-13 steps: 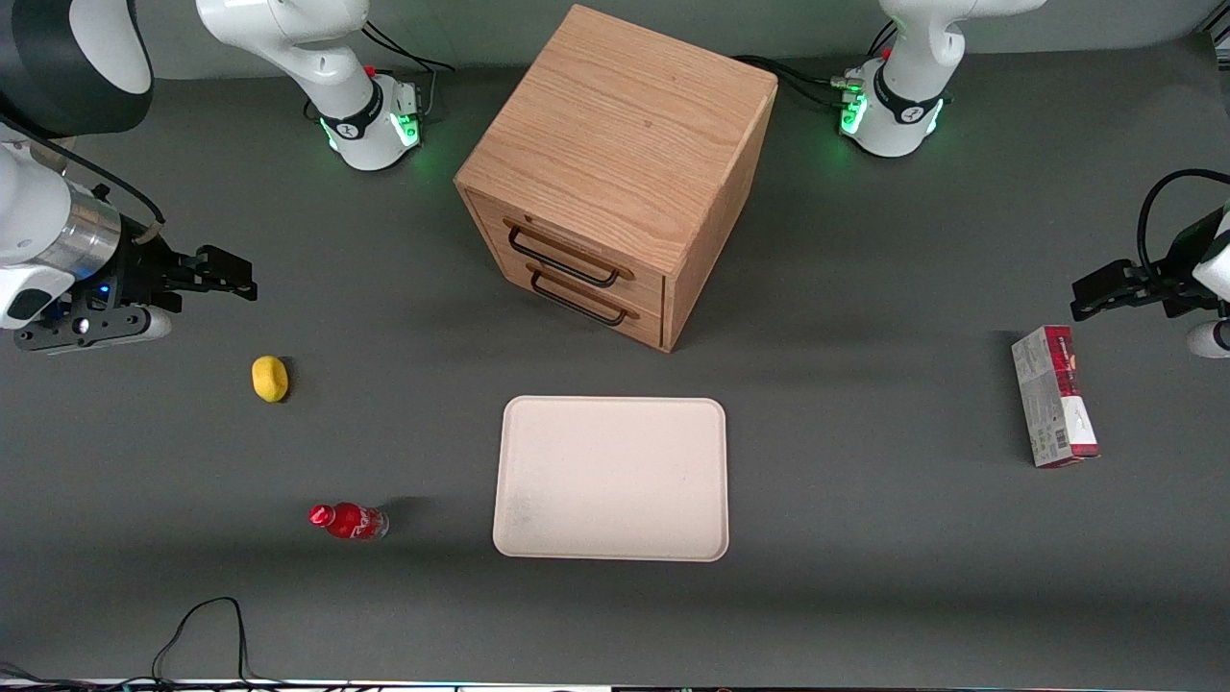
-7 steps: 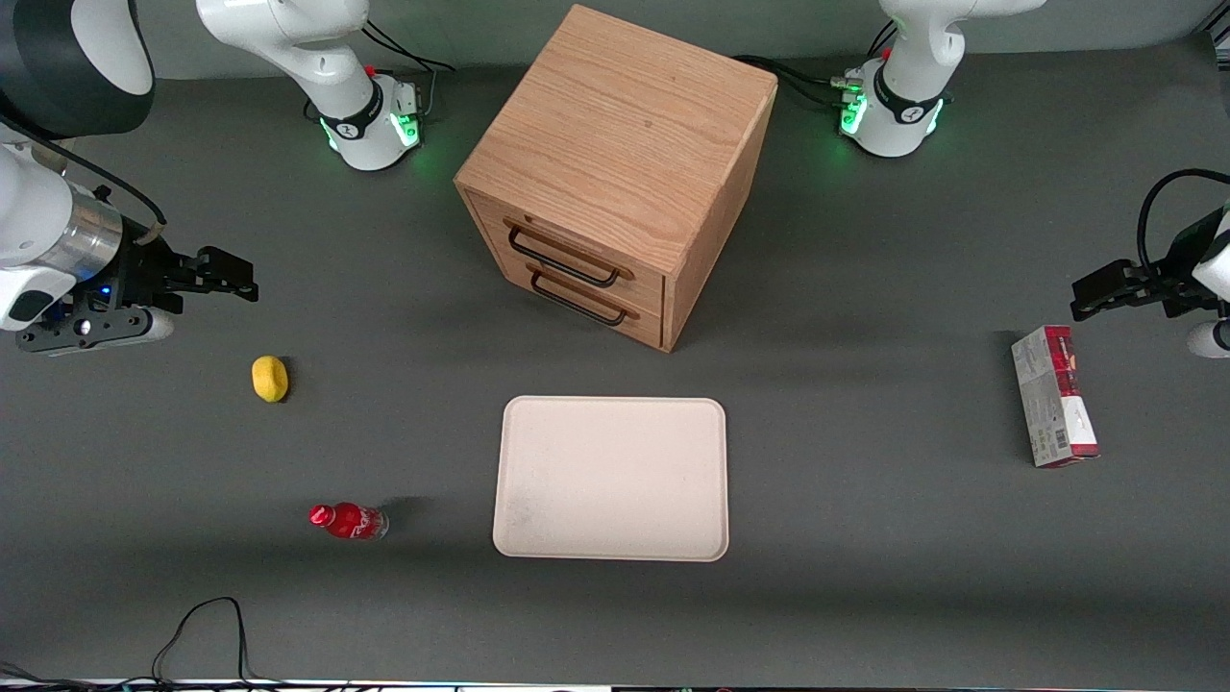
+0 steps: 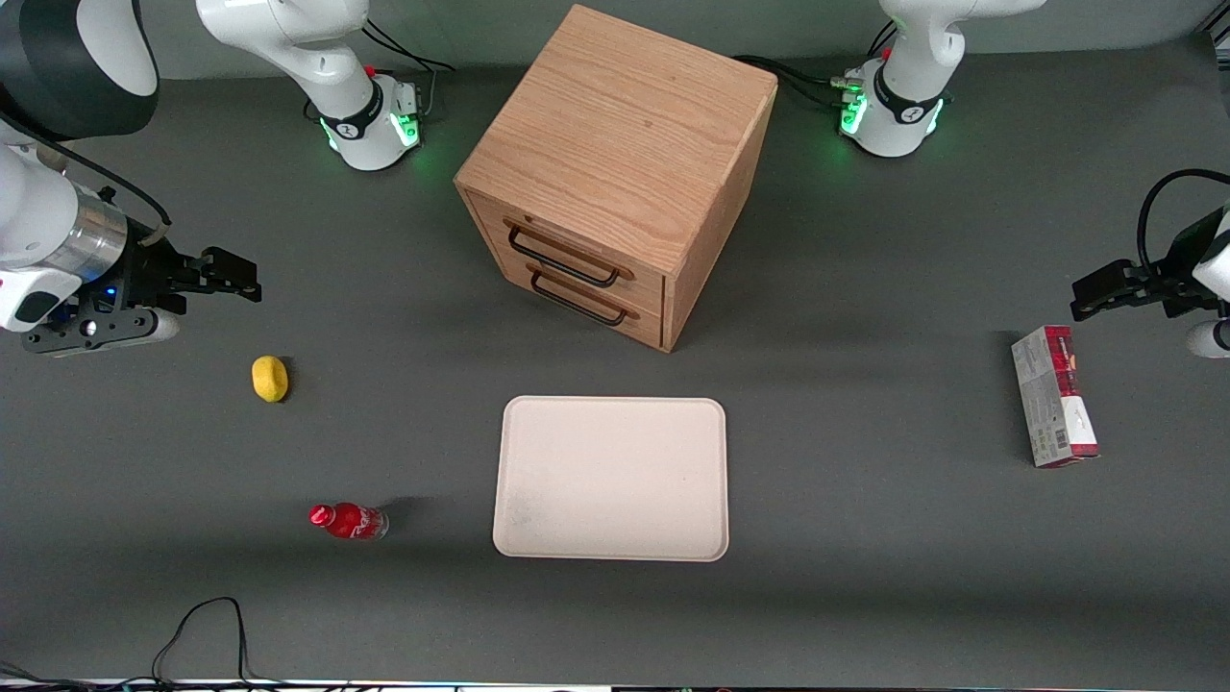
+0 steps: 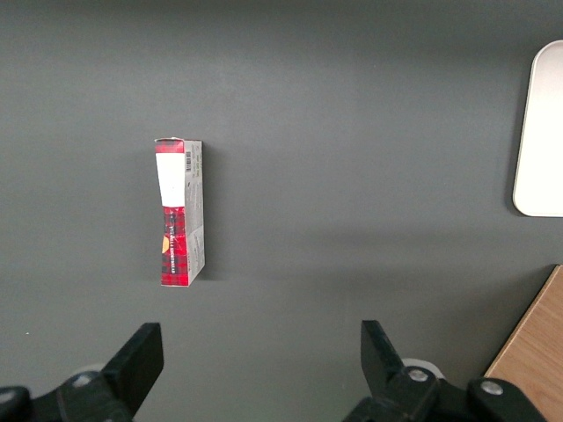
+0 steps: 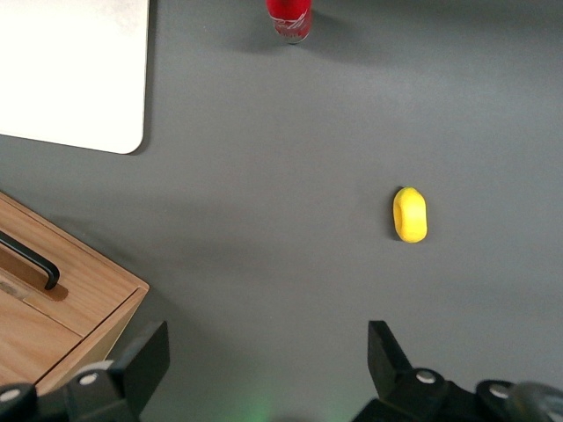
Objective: Place coke bottle on tray
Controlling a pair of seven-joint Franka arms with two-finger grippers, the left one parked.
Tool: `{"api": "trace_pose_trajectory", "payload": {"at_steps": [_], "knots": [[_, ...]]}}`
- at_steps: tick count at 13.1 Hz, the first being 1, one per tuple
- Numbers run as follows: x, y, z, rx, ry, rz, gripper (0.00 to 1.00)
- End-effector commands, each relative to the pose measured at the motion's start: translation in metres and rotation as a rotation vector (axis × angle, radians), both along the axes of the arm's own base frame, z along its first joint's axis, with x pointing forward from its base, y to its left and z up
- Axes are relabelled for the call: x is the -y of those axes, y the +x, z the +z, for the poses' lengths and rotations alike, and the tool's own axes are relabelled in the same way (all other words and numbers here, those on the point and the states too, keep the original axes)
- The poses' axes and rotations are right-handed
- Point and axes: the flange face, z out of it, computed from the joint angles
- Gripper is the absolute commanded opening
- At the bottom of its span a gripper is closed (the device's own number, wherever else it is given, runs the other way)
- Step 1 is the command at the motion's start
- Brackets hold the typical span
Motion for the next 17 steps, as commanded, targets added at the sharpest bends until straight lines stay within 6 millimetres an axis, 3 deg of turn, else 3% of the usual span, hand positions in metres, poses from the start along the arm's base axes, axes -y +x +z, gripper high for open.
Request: {"api": "trace_pose_trajectory", "payload": {"at_steps": [1, 12, 15, 17], "knots": [[0.002, 0.005, 0.004, 0.001, 0.021, 0.014, 1.00], [0.007, 0.009, 0.000, 0.005, 0.024, 0.024, 1.00], [0.006, 0.033, 0.010, 0.039, 0.023, 0.022, 1.00], [0.004, 0.069, 0.009, 0.015, 0.014, 0.023, 1.00]]}}
